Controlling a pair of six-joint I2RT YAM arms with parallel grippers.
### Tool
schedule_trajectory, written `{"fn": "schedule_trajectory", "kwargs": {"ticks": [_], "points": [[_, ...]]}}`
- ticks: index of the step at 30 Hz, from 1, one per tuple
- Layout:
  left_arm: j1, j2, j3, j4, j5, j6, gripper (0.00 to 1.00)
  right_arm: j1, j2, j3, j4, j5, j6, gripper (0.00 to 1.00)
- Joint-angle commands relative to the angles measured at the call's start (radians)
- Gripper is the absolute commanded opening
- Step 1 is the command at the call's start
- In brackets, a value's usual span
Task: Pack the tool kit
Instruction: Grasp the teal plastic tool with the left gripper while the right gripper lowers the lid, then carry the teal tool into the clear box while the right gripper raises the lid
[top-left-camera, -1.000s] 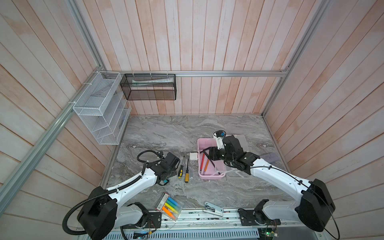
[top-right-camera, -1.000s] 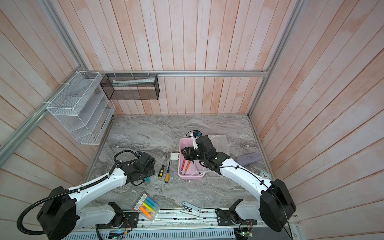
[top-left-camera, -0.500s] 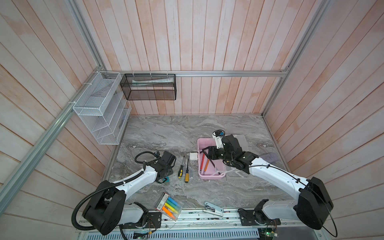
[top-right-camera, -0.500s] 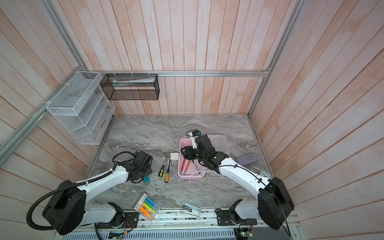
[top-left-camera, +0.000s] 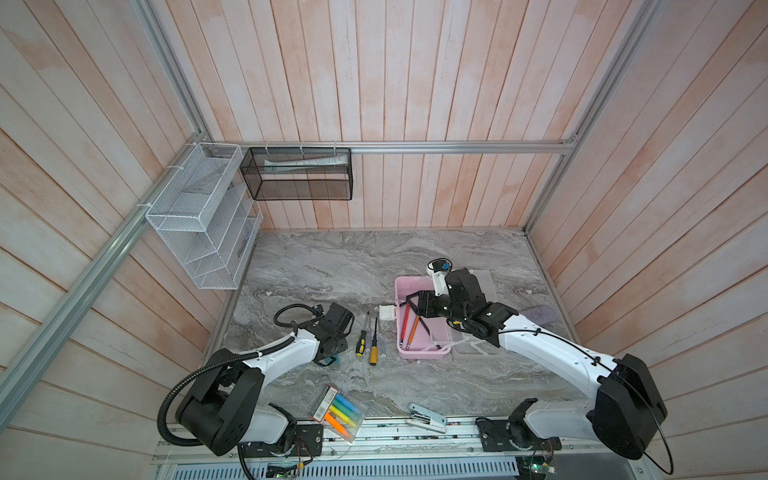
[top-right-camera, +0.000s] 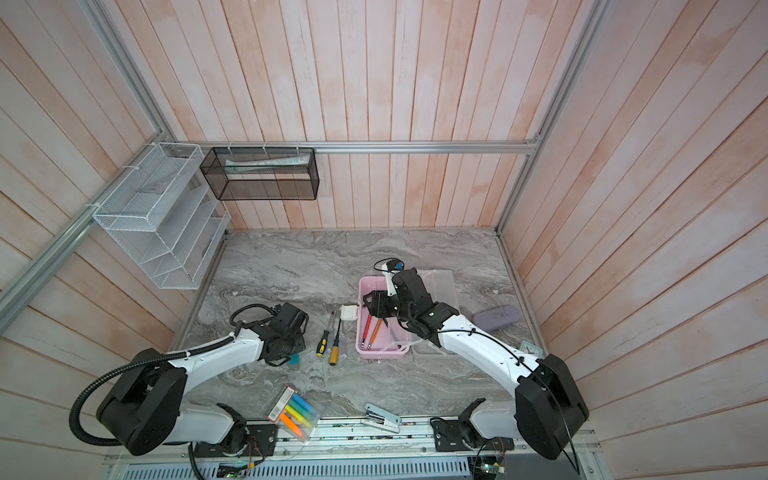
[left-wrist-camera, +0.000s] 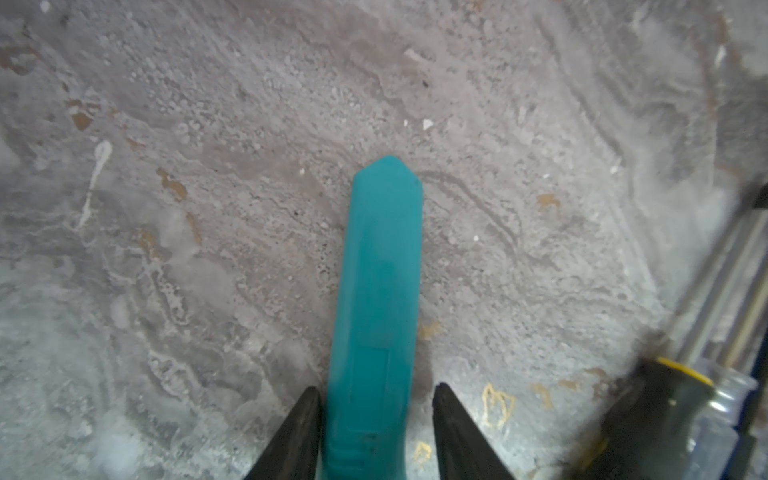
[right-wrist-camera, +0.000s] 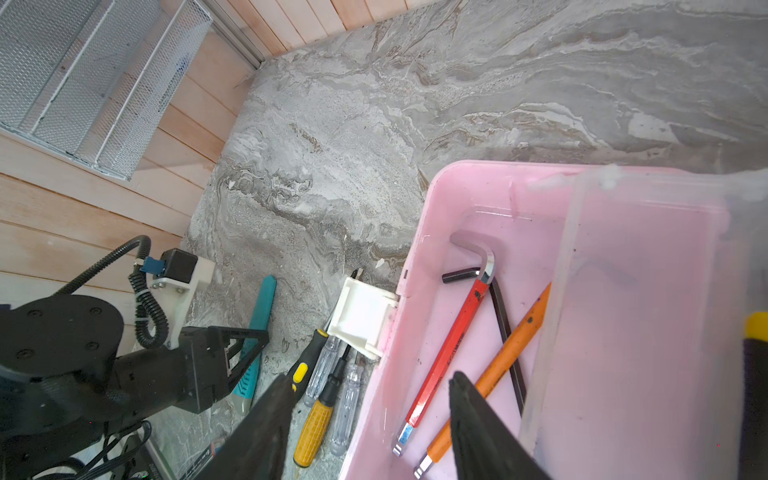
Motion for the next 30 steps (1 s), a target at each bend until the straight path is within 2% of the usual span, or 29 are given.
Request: {"fn": "schedule_trajectory", "kwargs": {"ticks": [1,9,20,27,30], "points": [[0.006,0.015,-0.009,0.008,0.000,0.007,0.45,-0.009,-0.012,-0.016,0.020,0.013,0.007,0.59],[0.006,0.032,-0.013,0.012,0.008,0.006,0.41,-0.018,-0.008,-0.023,0.030,-0.003,0.011,0.59],[0.006,0.038,-0.015,0.013,0.010,0.015,0.29,-0.028,0.008,-0.026,0.043,-0.017,0.011,0.59],[0.006,0.022,0.002,0.005,0.014,0.027,0.00,-0.034,0.014,-0.027,0.051,-0.028,0.013,0.59],[0.006,-0.002,0.016,-0.016,0.004,0.033,0.00,-0.038,0.014,-0.030,0.055,-0.031,0.016,0.59]]}}
